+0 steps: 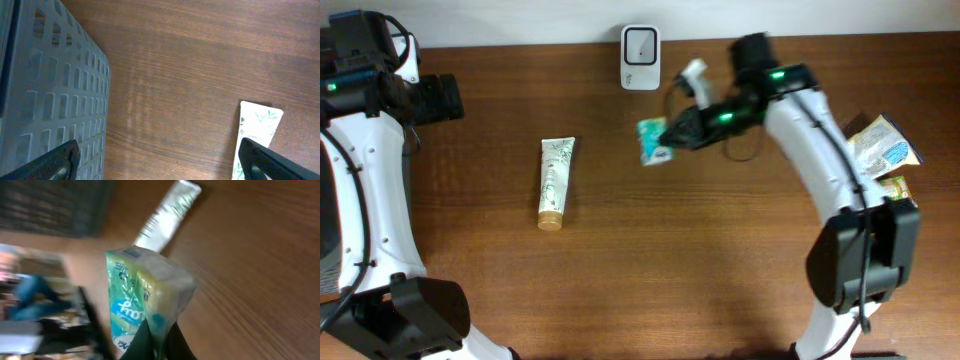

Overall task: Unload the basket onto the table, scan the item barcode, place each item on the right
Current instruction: 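Lift the green box and present it to the scanner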

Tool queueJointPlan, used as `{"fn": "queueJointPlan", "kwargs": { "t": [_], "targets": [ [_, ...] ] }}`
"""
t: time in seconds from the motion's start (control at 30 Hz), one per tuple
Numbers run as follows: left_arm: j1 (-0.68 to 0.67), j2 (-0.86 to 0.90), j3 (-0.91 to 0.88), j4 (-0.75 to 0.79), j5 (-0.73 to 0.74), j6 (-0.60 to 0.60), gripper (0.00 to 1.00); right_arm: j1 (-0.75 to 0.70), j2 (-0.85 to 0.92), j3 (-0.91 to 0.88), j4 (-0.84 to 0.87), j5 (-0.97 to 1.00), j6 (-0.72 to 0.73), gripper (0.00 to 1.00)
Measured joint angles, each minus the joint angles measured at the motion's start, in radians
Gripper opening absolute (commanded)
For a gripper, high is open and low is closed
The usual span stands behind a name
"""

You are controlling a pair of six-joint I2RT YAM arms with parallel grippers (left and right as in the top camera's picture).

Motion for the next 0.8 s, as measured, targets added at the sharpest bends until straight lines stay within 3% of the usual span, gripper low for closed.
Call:
{"fn": "queueJointPlan", "kwargs": {
  "t": [0.1,0.17,0.23,0.3,0.37,0.57,0.63,0.8],
  "targets": [
    [0.0,0.0,0.0,0.0,0.0,0.0,0.99,0.132,0.0,0.086,0.044,0.448,0.055,0.04],
    [0.0,0.0,0.0,0.0,0.0,0.0,0.99,0.185,-0.002,0.174,0.165,0.756,0.037,0.04],
    [0.0,0.0,0.0,-0.001,0.0,0.0,0.99,0.22,-0.002,0.202,0.434,1.022,-0.084,0.04],
    [0.0,0.0,0.0,0.001,0.0,0.0,0.99,0.232,0.014,0.211,0.636,1.163,-0.203,0.04],
    [0.0,0.0,0.0,0.002,0.0,0.0,0.99,0.23,0.081,0.219,0.864,1.235,-0.373,0.04],
    [0.0,0.0,0.0,0.001,0.0,0.003,0.99,0.221,0.312,0.213,1.192,1.219,-0.819,0.04],
    [0.0,0.0,0.0,0.0,0.0,0.003,0.99,0.22,0.375,0.213,1.249,1.213,-0.949,0.04],
    [0.0,0.0,0.0,0.0,0.0,0.003,0.99,0.217,0.482,0.213,1.281,1.188,-1.1,0.04]
  ]
}}
